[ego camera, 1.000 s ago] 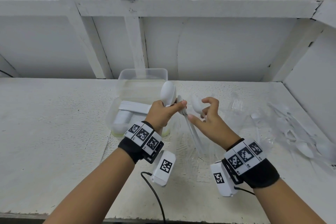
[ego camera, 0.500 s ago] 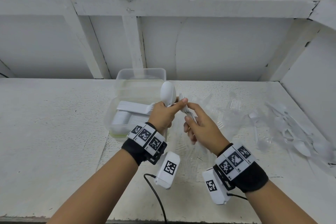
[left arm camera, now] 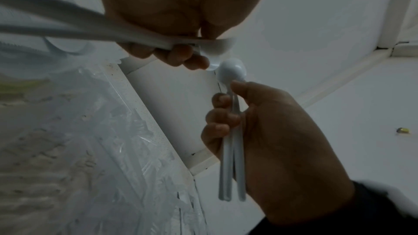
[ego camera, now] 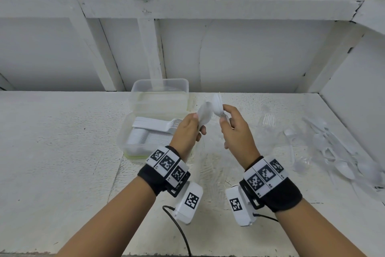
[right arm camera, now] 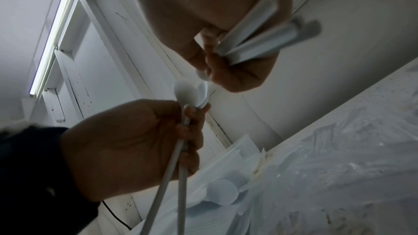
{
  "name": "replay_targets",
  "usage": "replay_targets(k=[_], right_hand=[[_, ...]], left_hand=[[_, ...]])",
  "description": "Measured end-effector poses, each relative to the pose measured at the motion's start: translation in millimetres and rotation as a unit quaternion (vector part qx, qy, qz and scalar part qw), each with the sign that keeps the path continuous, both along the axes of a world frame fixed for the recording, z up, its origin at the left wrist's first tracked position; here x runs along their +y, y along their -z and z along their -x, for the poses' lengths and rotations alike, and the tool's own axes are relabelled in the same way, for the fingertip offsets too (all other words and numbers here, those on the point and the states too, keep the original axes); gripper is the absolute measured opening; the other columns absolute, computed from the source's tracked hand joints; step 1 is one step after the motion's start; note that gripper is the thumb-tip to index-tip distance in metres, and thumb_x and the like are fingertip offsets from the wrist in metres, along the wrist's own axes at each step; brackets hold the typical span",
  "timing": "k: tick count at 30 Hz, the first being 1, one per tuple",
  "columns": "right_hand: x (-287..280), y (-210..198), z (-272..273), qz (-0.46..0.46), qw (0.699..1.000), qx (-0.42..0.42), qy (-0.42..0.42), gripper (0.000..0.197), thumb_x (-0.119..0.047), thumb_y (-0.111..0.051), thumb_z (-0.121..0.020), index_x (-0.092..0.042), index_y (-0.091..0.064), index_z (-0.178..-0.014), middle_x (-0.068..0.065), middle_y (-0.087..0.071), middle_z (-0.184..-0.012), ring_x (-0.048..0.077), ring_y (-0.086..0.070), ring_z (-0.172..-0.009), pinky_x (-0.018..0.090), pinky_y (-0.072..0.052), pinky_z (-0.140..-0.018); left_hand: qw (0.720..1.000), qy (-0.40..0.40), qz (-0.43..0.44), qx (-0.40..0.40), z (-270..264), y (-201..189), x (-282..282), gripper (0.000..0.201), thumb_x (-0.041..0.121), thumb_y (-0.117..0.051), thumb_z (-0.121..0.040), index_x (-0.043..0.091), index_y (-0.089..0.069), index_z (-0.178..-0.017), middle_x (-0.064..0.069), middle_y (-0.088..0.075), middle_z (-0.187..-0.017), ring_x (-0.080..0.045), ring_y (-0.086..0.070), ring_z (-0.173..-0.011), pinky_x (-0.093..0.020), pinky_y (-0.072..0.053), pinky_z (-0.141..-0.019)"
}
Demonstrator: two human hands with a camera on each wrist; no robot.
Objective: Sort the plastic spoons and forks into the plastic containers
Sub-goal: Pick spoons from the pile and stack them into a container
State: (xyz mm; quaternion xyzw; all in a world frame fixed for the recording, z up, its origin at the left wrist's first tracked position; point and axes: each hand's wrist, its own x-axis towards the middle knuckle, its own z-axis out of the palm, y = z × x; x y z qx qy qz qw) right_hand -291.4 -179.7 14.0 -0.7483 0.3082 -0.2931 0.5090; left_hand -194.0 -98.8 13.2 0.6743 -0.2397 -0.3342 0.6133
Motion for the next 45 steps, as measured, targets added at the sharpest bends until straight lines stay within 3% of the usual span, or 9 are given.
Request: replay_targets(k=[6,10,12,16,21,29,32,38,45], right_hand=[[6.3,-1.8,-4.6,-0.007,0.999,-0.048,0.009,0.024,-0.030,-0.050,-0.095,-0.031,-0.044,-0.118,-0.026,-0.048,-0.096,-0.010,-0.049,-0.086,0.005,-0.042,-0.067],[2.4,-0.7,-4.5,0.010,0.999,-0.047,0.009,0.031,-0.023,-0.052,-0.094,-0.025,-0.044,-0.124,-0.026,-0.049,-0.102,-0.017,-0.047,-0.091,-0.005,-0.037,-0.070],[0.6,2.3,-4.7,0.022,0.999,-0.044,0.012,0.035,-0.018,-0.050,-0.095,-0.020,-0.045,-0.129,-0.023,-0.050,-0.102,-0.017,-0.048,-0.090,-0.001,-0.040,-0.071],[-3.3,5.9,-3.9,0.049,0.998,-0.027,0.037,0.031,-0.019,-0.052,-0.094,-0.022,-0.047,-0.124,-0.017,-0.051,-0.099,0.013,-0.056,-0.097,0.035,-0.052,-0.084],[-12.7,10.1,-3.1,0.089,0.995,-0.007,0.054,0.031,-0.020,-0.059,-0.090,-0.020,-0.046,-0.118,-0.001,-0.053,-0.107,0.017,-0.050,-0.094,0.041,-0.050,-0.084],[-10.1,8.1,-4.4,0.122,0.991,-0.028,0.041,0.025,-0.027,-0.053,-0.093,-0.019,-0.053,-0.117,-0.004,-0.057,-0.103,0.014,-0.053,-0.094,0.033,-0.050,-0.081],[-7.0,10.4,-4.2,0.140,0.990,-0.024,0.020,0.023,-0.021,-0.050,-0.095,-0.017,-0.056,-0.117,0.003,-0.059,-0.102,0.015,-0.056,-0.092,0.030,-0.050,-0.079],[-3.5,10.4,4.7,0.118,0.991,-0.001,-0.067,0.022,-0.017,-0.051,-0.095,-0.018,-0.062,-0.113,-0.013,-0.060,-0.088,0.000,-0.056,-0.079,0.009,-0.043,-0.072],[-2.8,14.6,6.8,0.121,0.989,0.032,-0.080,0.026,-0.020,-0.049,-0.095,-0.032,-0.059,-0.116,0.002,-0.045,-0.102,0.002,-0.048,-0.095,0.003,-0.038,-0.079]], left_hand=[[1.000,0.007,0.000,-0.020,1.5,5.9,-3.0,0.014,0.012,-0.042,-0.096,0.007,-0.056,-0.094,0.000,-0.051,-0.063,-0.008,-0.045,-0.053,-0.015,-0.040,-0.053],[0.999,0.022,-0.002,-0.023,4.5,6.1,-2.2,0.016,0.008,-0.044,-0.094,0.009,-0.056,-0.084,0.002,-0.056,-0.057,-0.005,-0.051,-0.048,-0.022,-0.045,-0.058],[0.999,0.044,-0.002,-0.003,7.4,4.7,-2.8,0.019,0.004,-0.039,-0.093,0.008,-0.054,-0.083,0.003,-0.062,-0.057,-0.009,-0.055,-0.050,-0.026,-0.045,-0.061],[0.994,0.073,0.018,0.074,10.2,2.4,-3.3,0.021,0.009,-0.039,-0.098,0.005,-0.058,-0.091,-0.004,-0.069,-0.069,-0.015,-0.067,-0.064,-0.027,-0.054,-0.067],[0.980,0.096,0.055,0.163,7.7,1.6,-0.9,0.018,0.012,-0.049,-0.096,0.007,-0.059,-0.082,-0.005,-0.064,-0.069,-0.016,-0.068,-0.067,-0.025,-0.058,-0.065],[0.955,0.100,0.106,0.258,2.4,3.6,-0.6,0.011,0.016,-0.061,-0.083,0.009,-0.061,-0.091,-0.002,-0.063,-0.075,-0.012,-0.065,-0.064,-0.023,-0.056,-0.063],[0.947,0.109,0.125,0.277,-0.2,1.0,0.1,0.011,0.021,-0.062,-0.076,0.011,-0.066,-0.081,0.000,-0.064,-0.072,-0.011,-0.062,-0.064,-0.020,-0.054,-0.060],[0.965,0.072,0.131,0.218,-12.5,0.3,1.7,0.009,0.009,-0.054,-0.091,0.010,-0.062,-0.095,0.003,-0.071,-0.077,-0.008,-0.067,-0.070,-0.018,-0.054,-0.065],[0.971,0.081,0.130,0.185,-10.2,4.8,3.1,0.017,0.015,-0.056,-0.089,0.006,-0.062,-0.103,-0.007,-0.069,-0.087,-0.017,-0.067,-0.076,-0.024,-0.056,-0.074]])
